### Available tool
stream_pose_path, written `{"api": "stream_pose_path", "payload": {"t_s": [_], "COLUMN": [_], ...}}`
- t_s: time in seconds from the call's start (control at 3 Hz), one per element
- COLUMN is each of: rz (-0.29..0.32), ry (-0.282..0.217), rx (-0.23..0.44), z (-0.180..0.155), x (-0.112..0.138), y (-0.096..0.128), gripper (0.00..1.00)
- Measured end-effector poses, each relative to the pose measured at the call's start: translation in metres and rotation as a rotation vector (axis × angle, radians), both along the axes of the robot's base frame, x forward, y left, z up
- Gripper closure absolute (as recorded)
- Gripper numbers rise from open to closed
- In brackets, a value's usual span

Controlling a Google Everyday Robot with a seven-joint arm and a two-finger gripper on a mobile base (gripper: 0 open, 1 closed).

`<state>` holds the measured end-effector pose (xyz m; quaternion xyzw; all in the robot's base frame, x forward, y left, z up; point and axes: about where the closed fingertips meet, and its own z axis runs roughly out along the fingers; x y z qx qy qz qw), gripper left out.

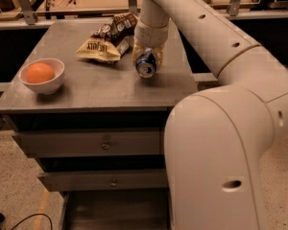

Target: Place pepsi can into bottom drawer

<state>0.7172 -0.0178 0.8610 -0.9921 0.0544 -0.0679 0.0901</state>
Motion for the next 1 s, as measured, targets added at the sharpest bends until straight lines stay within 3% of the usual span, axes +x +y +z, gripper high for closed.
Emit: {"api": "stream_pose_path", "payload": {"t_s": [0.33,0.67,1.0], "rz": [-0.052,-0.099,-0.088], "ry": [0.05,0.153,0.213], "rx": [0.119,0.26,0.255], "z": [0.029,0.033,0.013], "x": [-0.058,-0.121,-0.138], "y": [0.023,0.058,0.069], "gripper": [1.0,1.0,1.0]}}
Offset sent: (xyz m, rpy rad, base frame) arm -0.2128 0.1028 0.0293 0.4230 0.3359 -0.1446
